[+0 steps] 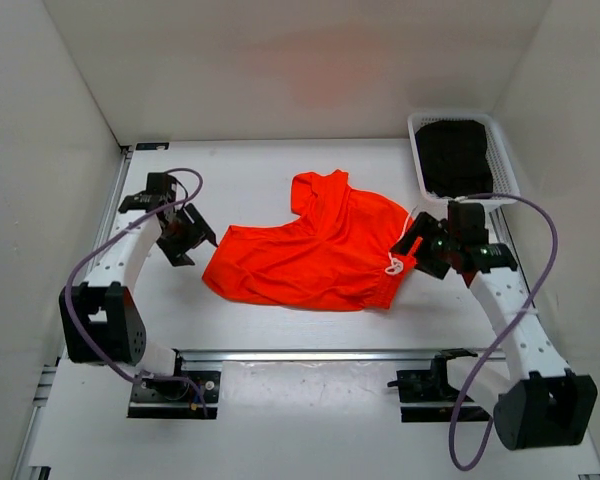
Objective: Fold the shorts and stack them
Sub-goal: Flatten the shorts out
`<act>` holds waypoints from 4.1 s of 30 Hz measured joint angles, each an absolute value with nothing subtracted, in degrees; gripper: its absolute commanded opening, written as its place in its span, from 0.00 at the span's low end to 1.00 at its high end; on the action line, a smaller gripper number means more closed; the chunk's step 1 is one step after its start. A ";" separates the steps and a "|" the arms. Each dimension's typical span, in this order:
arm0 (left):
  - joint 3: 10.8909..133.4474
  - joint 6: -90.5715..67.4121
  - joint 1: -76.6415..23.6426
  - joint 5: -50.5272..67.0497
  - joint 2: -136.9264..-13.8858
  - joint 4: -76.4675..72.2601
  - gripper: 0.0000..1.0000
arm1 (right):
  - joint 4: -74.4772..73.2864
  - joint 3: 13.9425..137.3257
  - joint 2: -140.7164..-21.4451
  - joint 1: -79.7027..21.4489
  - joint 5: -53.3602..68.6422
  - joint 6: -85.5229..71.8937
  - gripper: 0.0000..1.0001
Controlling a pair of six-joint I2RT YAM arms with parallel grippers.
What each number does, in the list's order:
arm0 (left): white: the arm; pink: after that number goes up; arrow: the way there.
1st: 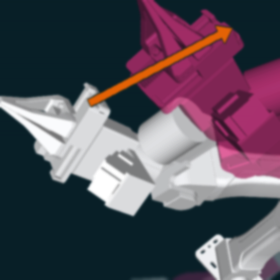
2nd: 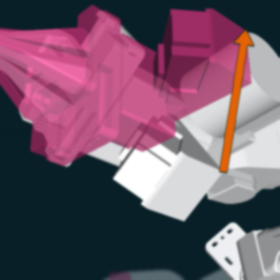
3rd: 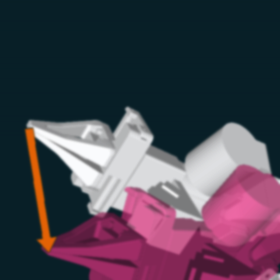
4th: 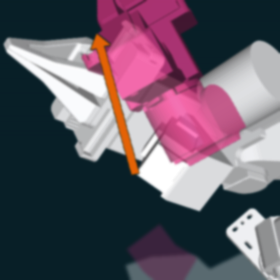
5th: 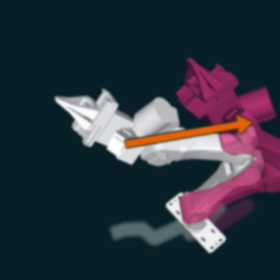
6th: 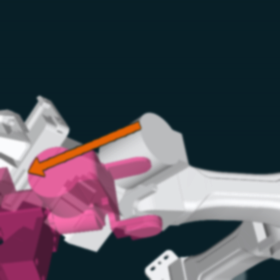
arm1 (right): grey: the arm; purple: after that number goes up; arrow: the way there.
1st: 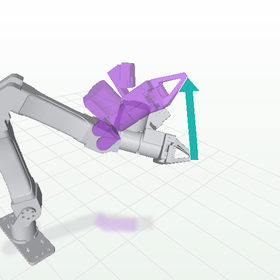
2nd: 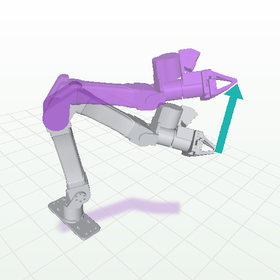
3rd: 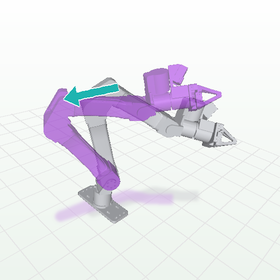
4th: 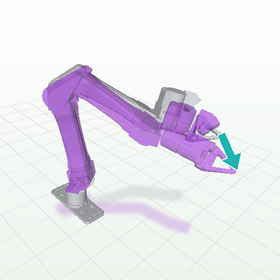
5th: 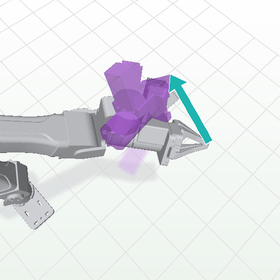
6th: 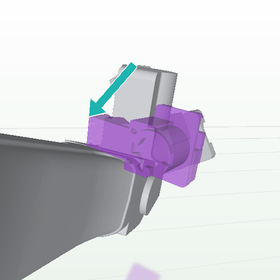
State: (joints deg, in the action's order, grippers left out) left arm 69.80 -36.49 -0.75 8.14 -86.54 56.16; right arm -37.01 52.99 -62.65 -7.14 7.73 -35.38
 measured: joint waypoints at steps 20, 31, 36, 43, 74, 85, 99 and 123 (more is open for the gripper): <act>62.70 -39.22 -7.42 7.99 -102.87 49.67 0.12 | -23.40 26.72 -61.36 -8.93 19.59 -48.95 0.32; 79.55 -39.20 -6.96 6.55 -102.87 57.23 0.10 | -23.99 53.36 -83.37 -13.65 14.81 -45.95 0.00; 108.88 -39.11 -0.36 7.70 -103.74 62.78 0.10 | -32.18 102.41 -106.32 -10.87 17.54 -38.68 0.00; 116.90 -41.65 12.43 12.38 -95.57 61.65 0.10 | -37.43 137.14 -117.14 -10.85 26.33 -35.42 0.00; 83.29 -38.68 13.45 12.71 -87.81 58.48 0.10 | -44.86 104.25 -117.89 -12.80 39.18 -22.35 0.64; 83.31 -38.35 13.65 12.69 -88.82 58.26 0.10 | -38.81 81.89 -96.42 -21.21 24.69 -26.98 0.76; 83.29 -38.37 13.65 12.43 -88.82 58.26 0.10 | -28.10 91.66 -117.03 -30.74 19.31 -46.52 0.73; 82.87 -36.91 13.65 11.92 -88.60 58.35 0.10 | -28.29 100.71 -126.69 -32.36 12.62 -56.16 0.00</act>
State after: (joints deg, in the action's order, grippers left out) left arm 82.87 -36.91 13.65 11.92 -88.60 58.35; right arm -28.29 100.71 -126.69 -32.36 12.62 -56.16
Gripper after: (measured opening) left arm 0.141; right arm 0.059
